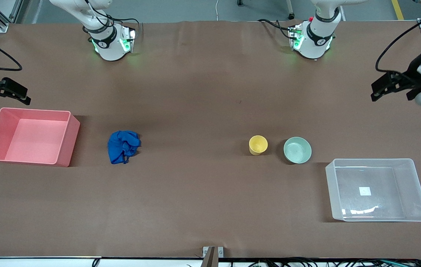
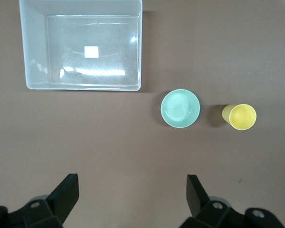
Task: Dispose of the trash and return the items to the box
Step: 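Move the right gripper toward the blue cloth while the left gripper reaches the bowl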
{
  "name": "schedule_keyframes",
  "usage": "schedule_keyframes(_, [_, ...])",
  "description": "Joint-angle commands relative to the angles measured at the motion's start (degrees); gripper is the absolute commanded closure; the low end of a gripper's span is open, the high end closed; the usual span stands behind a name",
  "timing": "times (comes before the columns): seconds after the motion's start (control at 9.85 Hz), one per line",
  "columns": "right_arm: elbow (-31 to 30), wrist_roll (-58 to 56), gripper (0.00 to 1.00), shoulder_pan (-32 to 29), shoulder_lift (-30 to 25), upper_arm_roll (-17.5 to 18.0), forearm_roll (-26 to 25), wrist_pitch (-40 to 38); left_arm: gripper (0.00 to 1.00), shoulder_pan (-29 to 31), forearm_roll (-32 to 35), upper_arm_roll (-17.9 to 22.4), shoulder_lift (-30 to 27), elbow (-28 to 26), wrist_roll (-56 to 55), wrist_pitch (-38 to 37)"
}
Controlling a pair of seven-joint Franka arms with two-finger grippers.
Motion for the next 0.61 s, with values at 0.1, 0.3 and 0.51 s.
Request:
schedule_keyframes(0.1, [-6.3, -0.6, 0.0, -0.2, 0.1, 0.8, 1.0, 7.6, 0.0, -0.2, -0.1, 0.0, 4.6, -3.5, -0.9, 6.1])
schedule_keyframes(0.3, [-8.2, 0.1, 0.0, 1.4, 3.9, 0.8, 1.0, 12.9, 0.0, -0.2, -0.1, -0.1, 4.7, -9.5, -3.7, 13.2])
schedule_keyframes(0.51, [-8.3, 0.4, 0.01, 2.5, 9.1, 0.7, 0.9, 16.6, 0.0, -0.3, -0.1, -0.1, 6.6, -13.0, -3.7, 19.3])
